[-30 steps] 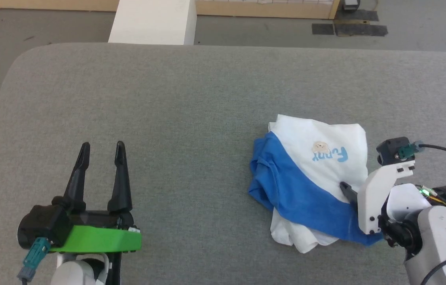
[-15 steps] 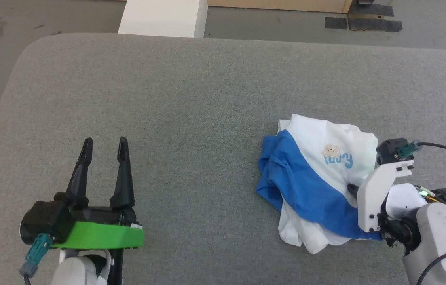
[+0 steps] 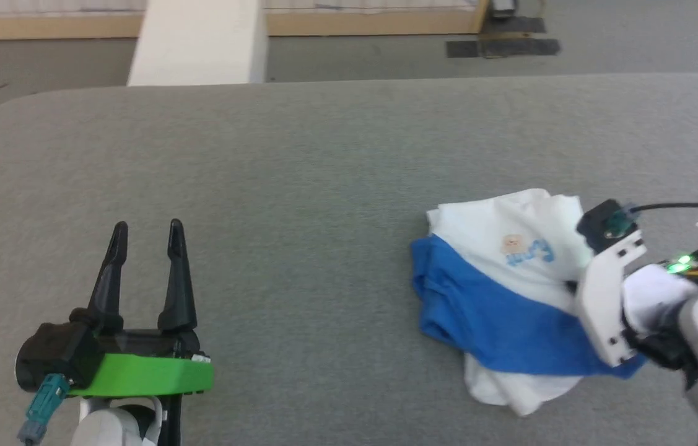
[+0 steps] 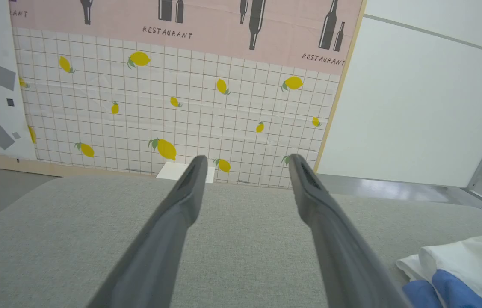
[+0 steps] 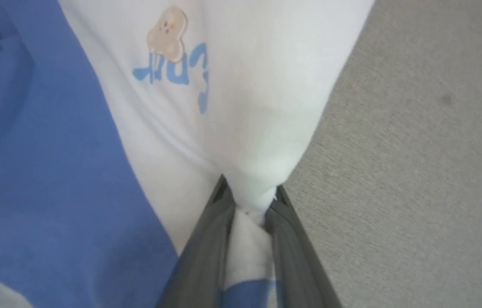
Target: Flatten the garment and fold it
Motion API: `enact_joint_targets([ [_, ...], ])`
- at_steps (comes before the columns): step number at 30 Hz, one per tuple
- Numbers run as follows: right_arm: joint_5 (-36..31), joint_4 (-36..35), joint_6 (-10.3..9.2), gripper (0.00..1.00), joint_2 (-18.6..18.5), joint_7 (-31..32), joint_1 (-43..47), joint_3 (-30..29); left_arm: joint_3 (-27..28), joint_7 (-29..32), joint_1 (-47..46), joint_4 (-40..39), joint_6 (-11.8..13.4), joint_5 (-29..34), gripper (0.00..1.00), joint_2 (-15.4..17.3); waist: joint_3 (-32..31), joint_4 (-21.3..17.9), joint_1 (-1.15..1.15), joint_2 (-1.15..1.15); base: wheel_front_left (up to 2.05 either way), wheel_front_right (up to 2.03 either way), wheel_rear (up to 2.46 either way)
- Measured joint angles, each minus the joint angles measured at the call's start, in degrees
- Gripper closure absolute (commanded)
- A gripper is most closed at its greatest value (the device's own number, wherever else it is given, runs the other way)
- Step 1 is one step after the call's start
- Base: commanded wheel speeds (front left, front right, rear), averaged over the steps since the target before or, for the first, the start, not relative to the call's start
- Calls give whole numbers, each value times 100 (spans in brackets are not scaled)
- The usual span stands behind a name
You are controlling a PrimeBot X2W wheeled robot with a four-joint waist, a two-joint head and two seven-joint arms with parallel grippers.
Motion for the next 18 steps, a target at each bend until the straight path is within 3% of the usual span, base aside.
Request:
enact_joint_targets([
  [4, 153, -3, 0, 100, -643, 85, -242, 160, -64, 0, -143, -5, -3, 113, 0, -1, 39, -445, 0, 0, 0, 0, 0],
  [7, 135, 192, 1, 100, -879, 60, -466, 141, -86, 0, -316, -40, -19, 197, 0, 31, 137, -803, 0, 0, 0, 0, 0],
  [12, -16, 745, 0, 100, -1007, -347, -942, 1, -123, -1, -577, -91, -20, 365, 0, 194, 471, -1352, 0, 0, 0, 0, 0],
  [18, -292, 1535, 1, 100, -1118, -937, -1403, -358, -261, 0, -837, -138, -24, 450, 0, 398, 1048, -1692, 0, 0, 0, 0, 0],
])
